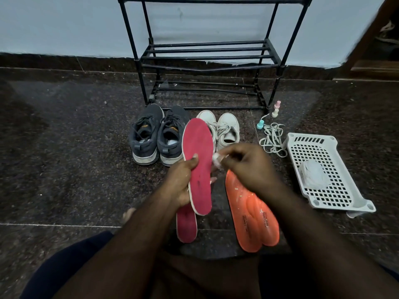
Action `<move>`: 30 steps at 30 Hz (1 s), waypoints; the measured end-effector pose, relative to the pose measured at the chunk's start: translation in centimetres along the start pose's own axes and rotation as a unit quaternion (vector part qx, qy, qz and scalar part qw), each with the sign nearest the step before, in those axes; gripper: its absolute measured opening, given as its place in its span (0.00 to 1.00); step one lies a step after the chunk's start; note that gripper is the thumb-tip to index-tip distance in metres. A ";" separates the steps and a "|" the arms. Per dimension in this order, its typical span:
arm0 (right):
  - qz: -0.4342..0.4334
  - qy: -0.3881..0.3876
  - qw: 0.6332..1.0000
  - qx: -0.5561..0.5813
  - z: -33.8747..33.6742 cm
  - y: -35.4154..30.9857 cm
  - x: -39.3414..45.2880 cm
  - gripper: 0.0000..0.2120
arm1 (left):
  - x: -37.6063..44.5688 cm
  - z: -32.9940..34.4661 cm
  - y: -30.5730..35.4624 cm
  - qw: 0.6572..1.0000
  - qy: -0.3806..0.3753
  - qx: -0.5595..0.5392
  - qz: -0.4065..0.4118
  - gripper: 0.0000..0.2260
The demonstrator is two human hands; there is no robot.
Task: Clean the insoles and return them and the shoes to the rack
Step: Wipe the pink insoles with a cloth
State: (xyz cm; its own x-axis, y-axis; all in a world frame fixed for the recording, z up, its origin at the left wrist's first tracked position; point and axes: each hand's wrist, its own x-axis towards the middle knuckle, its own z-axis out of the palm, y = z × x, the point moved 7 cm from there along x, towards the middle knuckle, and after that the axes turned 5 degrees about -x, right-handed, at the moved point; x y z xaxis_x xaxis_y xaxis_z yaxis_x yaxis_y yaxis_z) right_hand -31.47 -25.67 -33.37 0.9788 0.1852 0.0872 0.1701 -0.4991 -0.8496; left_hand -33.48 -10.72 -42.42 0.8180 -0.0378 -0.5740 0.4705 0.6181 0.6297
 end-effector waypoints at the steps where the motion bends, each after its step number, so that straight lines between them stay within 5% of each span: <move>1: 0.031 0.040 0.997 0.054 -1.6 0.9 0.7 0.06 | 0.0 -0.4 -0.3 1.000 0.008 0.016 -0.013 0.14; 4: 0.108 0.081 0.979 0.154 -3.9 3.8 1.3 0.06 | 0.4 -1.9 -1.2 0.994 0.057 0.087 -0.039 0.13; 10: 0.160 0.030 0.984 0.068 -2.6 7.6 1.3 0.04 | 1.2 -3.2 -3.8 0.966 0.133 0.219 -0.025 0.09; 22: 0.198 0.033 0.979 0.031 -3.2 10.7 1.3 0.07 | 6.6 -4.5 -7.1 0.907 0.097 0.409 0.007 0.15; 24: 0.196 0.029 0.980 0.026 -3.0 10.8 1.4 0.08 | 5.8 -3.8 -6.0 0.859 0.093 0.503 0.034 0.12; 27: 0.198 0.025 0.980 0.016 -2.8 11.1 1.4 0.08 | 4.5 -3.1 -4.4 0.722 0.115 0.675 0.101 0.12; 30: 0.190 0.025 0.981 0.010 -2.7 11.3 1.5 0.06 | 3.7 -2.4 -4.8 0.625 0.074 0.762 0.151 0.19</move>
State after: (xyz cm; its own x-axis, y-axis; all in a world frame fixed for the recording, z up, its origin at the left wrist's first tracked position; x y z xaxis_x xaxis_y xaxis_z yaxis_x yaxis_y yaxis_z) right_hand -27.75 -33.34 -41.40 0.9757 -0.0535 -0.2126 -0.2099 -0.5077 -0.8356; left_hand -33.47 -11.91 -48.85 0.9591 0.0423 -0.2798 0.1628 -0.8913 0.4231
